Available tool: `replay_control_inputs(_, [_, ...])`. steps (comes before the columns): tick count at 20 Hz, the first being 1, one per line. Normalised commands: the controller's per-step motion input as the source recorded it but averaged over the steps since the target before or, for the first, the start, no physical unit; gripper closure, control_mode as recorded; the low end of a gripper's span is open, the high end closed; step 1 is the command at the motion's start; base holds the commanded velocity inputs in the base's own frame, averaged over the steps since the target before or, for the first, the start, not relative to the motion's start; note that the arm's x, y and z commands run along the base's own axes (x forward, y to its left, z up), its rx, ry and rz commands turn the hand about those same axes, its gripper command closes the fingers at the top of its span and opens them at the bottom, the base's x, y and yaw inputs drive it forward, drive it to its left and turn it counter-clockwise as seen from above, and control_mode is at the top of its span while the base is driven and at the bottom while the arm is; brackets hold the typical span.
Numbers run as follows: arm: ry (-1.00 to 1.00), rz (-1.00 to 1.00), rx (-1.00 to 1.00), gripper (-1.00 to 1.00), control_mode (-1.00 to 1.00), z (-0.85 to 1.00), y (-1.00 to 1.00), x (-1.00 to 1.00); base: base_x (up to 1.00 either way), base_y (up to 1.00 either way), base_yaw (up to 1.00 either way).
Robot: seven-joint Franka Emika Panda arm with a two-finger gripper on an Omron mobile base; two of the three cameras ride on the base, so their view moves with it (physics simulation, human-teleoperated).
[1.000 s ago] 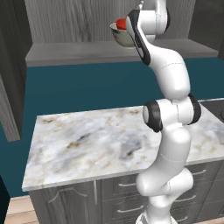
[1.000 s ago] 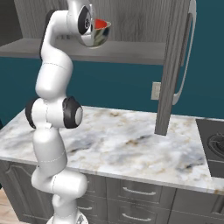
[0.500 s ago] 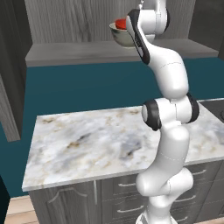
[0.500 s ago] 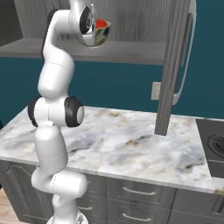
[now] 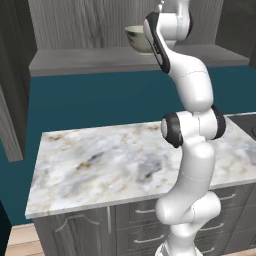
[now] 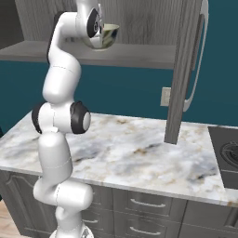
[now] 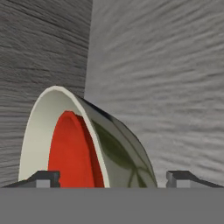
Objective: Pick up the bowls on the counter and stack them on top of one another in the open cabinet. Place the smaller bowl on top of the larger bowl.
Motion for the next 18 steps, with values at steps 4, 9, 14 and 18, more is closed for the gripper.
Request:
replay_control_inputs(4, [-0.03, 0.0, 0.0, -1.0, -1.0, -0.32, 0.06, 0.38, 0.0, 0.0, 0.0])
replay_control_inputs(9, [-0.01, 0.0, 0.0, -1.0, -1.0, -0.11, 0.01, 0.12, 0.0, 0.0, 0.0])
replay_control_inputs(14, [0.0, 0.0, 0.0, -1.0, -1.0, 0.01, 0.0, -0.04, 0.0, 0.0, 0.0])
replay_control_inputs(18, [0.0, 0.0, 0.0, -1.0, -1.0, 0.12, 0.0, -0.34, 0.0, 0.0, 0.0])
